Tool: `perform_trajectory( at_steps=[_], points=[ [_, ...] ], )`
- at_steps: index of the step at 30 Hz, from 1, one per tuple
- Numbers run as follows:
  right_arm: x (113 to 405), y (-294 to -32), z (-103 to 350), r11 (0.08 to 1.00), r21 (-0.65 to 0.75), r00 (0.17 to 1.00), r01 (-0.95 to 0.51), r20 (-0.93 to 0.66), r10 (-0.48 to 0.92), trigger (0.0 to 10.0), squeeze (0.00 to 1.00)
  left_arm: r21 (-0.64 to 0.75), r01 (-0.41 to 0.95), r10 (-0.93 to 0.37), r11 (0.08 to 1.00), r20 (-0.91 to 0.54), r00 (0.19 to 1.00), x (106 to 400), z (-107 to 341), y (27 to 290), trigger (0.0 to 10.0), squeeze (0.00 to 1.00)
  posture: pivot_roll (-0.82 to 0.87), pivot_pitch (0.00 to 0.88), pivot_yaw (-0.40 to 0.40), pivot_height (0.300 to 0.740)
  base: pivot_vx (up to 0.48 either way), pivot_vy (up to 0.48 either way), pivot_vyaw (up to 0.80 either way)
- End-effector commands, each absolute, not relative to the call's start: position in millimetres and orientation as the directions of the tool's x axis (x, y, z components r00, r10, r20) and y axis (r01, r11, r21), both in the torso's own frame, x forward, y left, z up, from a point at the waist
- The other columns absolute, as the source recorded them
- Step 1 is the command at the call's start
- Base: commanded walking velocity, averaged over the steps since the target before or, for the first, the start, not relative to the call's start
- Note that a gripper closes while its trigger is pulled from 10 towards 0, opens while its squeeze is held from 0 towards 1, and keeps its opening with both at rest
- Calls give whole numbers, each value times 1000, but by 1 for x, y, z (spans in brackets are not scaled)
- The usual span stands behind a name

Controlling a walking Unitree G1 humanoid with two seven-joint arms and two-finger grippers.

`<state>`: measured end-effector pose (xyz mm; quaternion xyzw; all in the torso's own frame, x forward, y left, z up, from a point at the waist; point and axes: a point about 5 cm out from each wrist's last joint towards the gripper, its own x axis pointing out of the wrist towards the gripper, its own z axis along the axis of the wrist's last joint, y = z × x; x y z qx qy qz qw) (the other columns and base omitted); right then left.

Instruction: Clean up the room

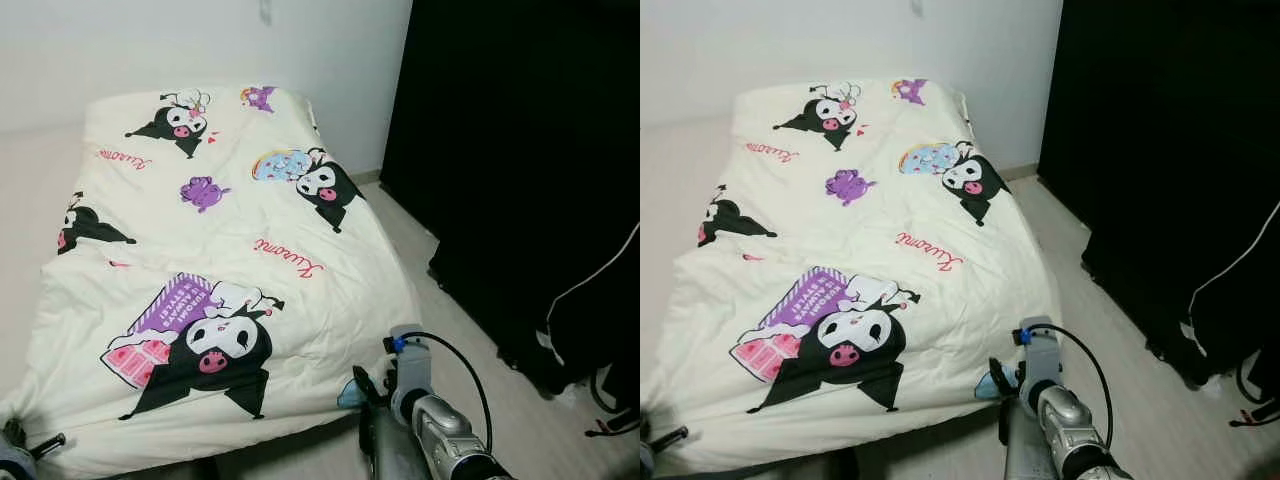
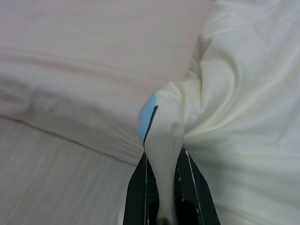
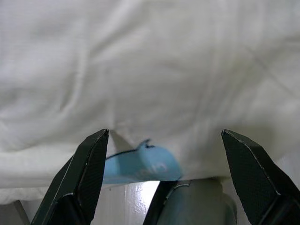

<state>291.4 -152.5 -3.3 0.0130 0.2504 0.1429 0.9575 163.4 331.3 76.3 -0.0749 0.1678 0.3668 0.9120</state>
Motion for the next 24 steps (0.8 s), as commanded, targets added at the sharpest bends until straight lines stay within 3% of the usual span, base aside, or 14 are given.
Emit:
perform_trajectory(
  at_steps=[1,2,3,5,7,12,17,18,20,21,24],
  points=[
    [291,-148,-5,954,102,821,-281,-489,295,10000,0,-8,-730,672,684,-382,634,154,75,334,0,0,34,143,-28,539,0,0,0],
    [292,-147,-4,952,94,818,-292,-491,299,10000,0,-20,-720,649,694,-417,637,152,71,326,0,0,31,139,-27,539,0,0,0],
    [294,-147,-2,952,87,819,-295,-491,299,10000,0,-32,-700,575,714,-543,612,140,52,305,0,0,21,138,-16,539,0,0,0],
    [294,-147,-2,952,86,819,-294,-491,297,10000,0,-35,-694,549,719,-585,598,135,46,298,0,0,20,139,-15,539,0,0,0],
    [292,-150,-4,954,84,818,-287,-497,290,10000,0,-54,-721,503,691,-680,533,119,27,292,0,0,13,140,-9,539,0,0,0],
    [284,-155,-11,959,83,810,-272,-519,275,10000,0,28,-747,532,664,-720,446,97,12,305,0,0,15,148,-5,539,0,0,0],
    [282,-152,-14,957,84,802,-277,-529,279,10000,0,29,-768,581,639,-672,458,104,18,318,314,0,19,149,-5,539,0,0,0],
    [282,-150,-14,957,84,801,-279,-529,280,10000,0,17,-767,591,641,-648,480,110,22,321,8627,0,19,148,-7,539,0,0,0],
    [282,-150,-14,956,85,801,-280,-529,281,10000,0,8,-765,593,644,-637,493,114,25,321,8627,0,19,148,-7,539,0,0,0],
    [283,-149,-14,956,85,801,-282,-528,283,10000,0,3,-752,590,659,-623,514,122,28,321,10000,0,18,148,-7,539,0,0,0],
    [283,-147,-13,955,86,801,-285,-526,286,10000,0,9,-740,587,672,-615,526,130,31,322,10000,0,12,145,-6,539,0,0,0]
  ],
)
